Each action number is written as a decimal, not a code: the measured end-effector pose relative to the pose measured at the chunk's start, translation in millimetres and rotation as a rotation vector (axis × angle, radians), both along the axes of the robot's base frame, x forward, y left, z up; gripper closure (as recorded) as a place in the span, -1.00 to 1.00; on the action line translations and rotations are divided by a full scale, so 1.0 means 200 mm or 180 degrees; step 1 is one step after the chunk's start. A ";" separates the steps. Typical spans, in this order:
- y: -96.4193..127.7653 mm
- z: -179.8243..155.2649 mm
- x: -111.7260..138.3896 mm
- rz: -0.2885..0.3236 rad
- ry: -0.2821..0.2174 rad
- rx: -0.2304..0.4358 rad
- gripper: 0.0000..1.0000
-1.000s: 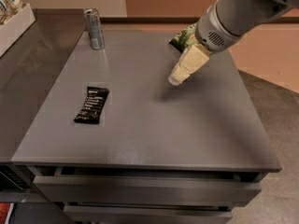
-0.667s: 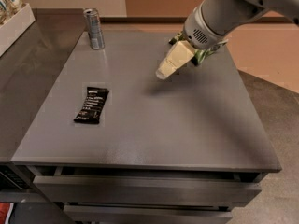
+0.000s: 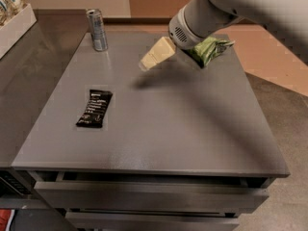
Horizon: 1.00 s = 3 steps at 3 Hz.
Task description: Pick redbull can
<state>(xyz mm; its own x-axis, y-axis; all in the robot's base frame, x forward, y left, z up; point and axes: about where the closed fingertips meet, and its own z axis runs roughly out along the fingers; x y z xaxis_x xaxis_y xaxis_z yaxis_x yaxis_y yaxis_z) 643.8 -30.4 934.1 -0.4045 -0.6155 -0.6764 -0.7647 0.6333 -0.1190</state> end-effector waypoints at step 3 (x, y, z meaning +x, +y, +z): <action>0.00 0.00 0.00 0.0000 0.0000 0.0000 -1.00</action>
Offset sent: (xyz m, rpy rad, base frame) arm 0.0673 0.0231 -0.0360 0.0473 0.0198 -0.0697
